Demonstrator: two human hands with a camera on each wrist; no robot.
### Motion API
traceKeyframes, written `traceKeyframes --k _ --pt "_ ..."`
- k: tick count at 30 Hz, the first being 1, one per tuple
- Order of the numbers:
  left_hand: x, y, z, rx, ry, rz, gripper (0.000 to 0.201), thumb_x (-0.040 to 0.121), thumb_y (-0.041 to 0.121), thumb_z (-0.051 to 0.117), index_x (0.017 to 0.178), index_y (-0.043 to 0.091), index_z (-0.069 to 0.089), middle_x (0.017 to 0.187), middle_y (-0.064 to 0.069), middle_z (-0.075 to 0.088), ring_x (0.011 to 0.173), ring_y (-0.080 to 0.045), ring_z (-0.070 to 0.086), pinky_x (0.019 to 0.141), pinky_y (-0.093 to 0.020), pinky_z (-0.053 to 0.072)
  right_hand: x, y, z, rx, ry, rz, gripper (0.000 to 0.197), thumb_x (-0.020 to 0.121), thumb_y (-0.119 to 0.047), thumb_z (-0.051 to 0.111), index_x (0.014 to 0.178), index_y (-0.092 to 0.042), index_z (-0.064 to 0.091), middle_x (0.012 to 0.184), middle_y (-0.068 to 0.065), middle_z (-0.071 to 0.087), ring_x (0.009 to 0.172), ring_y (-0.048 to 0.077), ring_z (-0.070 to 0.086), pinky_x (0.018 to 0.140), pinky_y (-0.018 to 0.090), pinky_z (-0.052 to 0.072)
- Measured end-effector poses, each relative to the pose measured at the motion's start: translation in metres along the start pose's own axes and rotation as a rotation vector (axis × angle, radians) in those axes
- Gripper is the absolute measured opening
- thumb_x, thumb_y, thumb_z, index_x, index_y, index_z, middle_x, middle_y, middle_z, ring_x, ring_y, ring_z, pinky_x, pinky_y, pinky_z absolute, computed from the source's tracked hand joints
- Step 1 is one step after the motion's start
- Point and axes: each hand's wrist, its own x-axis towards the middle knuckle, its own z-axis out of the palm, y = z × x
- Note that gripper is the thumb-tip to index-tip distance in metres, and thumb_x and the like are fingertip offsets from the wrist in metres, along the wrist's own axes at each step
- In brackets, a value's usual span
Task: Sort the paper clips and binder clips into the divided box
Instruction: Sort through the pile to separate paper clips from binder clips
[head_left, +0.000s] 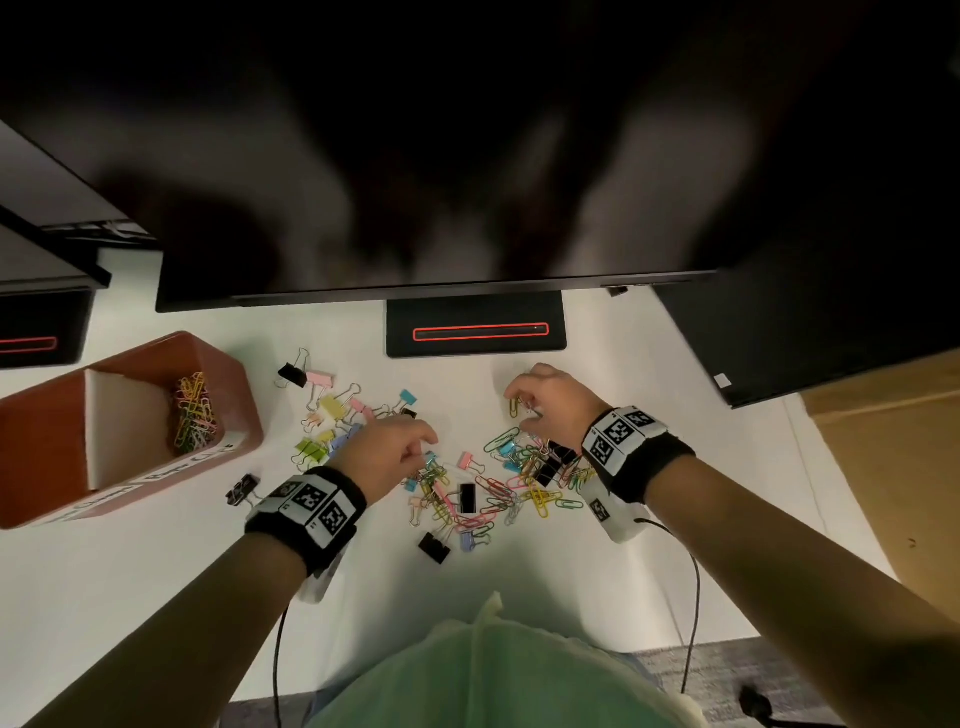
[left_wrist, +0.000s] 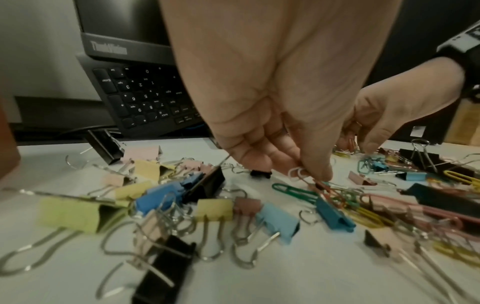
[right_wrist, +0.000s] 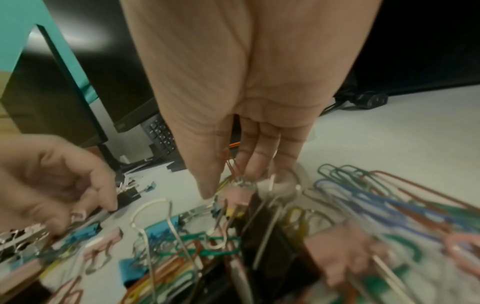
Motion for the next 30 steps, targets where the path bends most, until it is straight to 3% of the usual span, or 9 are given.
traceKeyframes --k 3,6,8,13,18,21,24,27,30 --pt "0.003 0.002 -0.005 -0.038 0.071 -0.012 0.018 0.084 0.012 0.064 0.102 0.016 0.065 0.083 0.002 0.057 0.076 -0.012 0.055 0.067 -0.014 0.040 0.003 -0.004 0.003 -0.040 0.001 0.010 0.043 0.081 -0.013 0.067 0.123 -0.016 0.055 0.116 0.008 0.046 0.105 0.024 0.053 0.097 0.033 0.046" --pt "0.003 0.003 -0.013 -0.098 0.152 -0.015 0.019 0.081 0.014 0.067 0.100 0.017 0.066 0.084 0.002 0.058 0.074 -0.009 0.054 0.065 -0.006 0.037 0.006 -0.006 0.001 -0.030 0.015 0.036 0.041 0.084 -0.017 0.065 0.124 -0.015 0.056 0.119 0.009 0.044 0.105 0.025 0.054 0.098 0.031 0.045" --pt "0.000 0.003 -0.017 -0.089 0.145 -0.004 0.020 0.081 0.016 0.068 0.100 0.017 0.066 0.084 0.003 0.059 0.074 -0.008 0.054 0.064 -0.006 0.038 0.006 -0.006 0.000 -0.023 0.051 0.040 0.039 0.084 -0.024 0.066 0.121 -0.014 0.058 0.121 0.009 0.041 0.107 0.025 0.052 0.100 0.032 0.044" --pt "-0.008 -0.001 -0.009 0.122 0.004 0.019 0.024 0.081 0.028 0.067 0.104 0.021 0.064 0.087 0.007 0.064 0.079 -0.009 0.057 0.080 -0.030 0.050 0.001 -0.010 -0.001 -0.047 0.071 0.037 0.054 0.073 -0.042 0.074 0.119 -0.020 0.059 0.121 0.005 0.042 0.112 0.022 0.040 0.099 0.035 0.042" --pt "-0.007 0.000 0.004 0.352 -0.026 -0.016 0.023 0.086 0.033 0.057 0.107 0.024 0.060 0.095 0.008 0.064 0.094 -0.013 0.055 0.095 -0.035 0.035 0.005 -0.020 0.004 -0.101 -0.011 -0.009 0.050 0.076 -0.019 0.074 0.123 -0.017 0.055 0.123 0.005 0.045 0.114 0.024 0.041 0.101 0.037 0.041" --pt "-0.005 0.001 0.005 0.337 -0.009 -0.033 0.021 0.090 0.031 0.052 0.105 0.021 0.061 0.102 0.005 0.059 0.094 -0.015 0.055 0.094 -0.034 0.034 0.009 -0.021 0.006 -0.143 -0.057 -0.047 0.035 0.081 -0.011 0.067 0.115 -0.014 0.060 0.119 0.006 0.051 0.111 0.024 0.047 0.096 0.034 0.044" --pt "-0.001 0.002 0.003 0.271 -0.037 -0.049 0.018 0.089 0.027 0.054 0.101 0.017 0.063 0.104 0.002 0.056 0.091 -0.018 0.055 0.090 -0.034 0.040 0.009 -0.022 0.007 -0.148 -0.090 -0.064 0.018 0.083 -0.007 0.062 0.100 -0.011 0.065 0.108 0.007 0.058 0.100 0.024 0.056 0.083 0.028 0.045" --pt "0.002 0.001 0.002 0.135 -0.036 -0.078 0.012 0.085 0.020 0.062 0.093 0.011 0.065 0.096 0.001 0.048 0.086 -0.017 0.054 0.081 -0.030 0.045 0.008 -0.021 0.008 -0.148 -0.101 -0.064 0.015 0.084 -0.007 0.059 0.098 -0.011 0.063 0.104 0.007 0.062 0.096 0.025 0.057 0.079 0.028 0.044" --pt "0.004 -0.002 0.002 0.061 -0.004 -0.082 0.008 0.082 0.014 0.066 0.087 0.008 0.064 0.088 0.003 0.046 0.078 -0.013 0.049 0.074 -0.024 0.042 0.008 -0.021 0.008 -0.152 -0.117 -0.061 0.017 0.086 -0.008 0.056 0.102 -0.013 0.060 0.104 0.007 0.064 0.096 0.024 0.057 0.081 0.030 0.046"
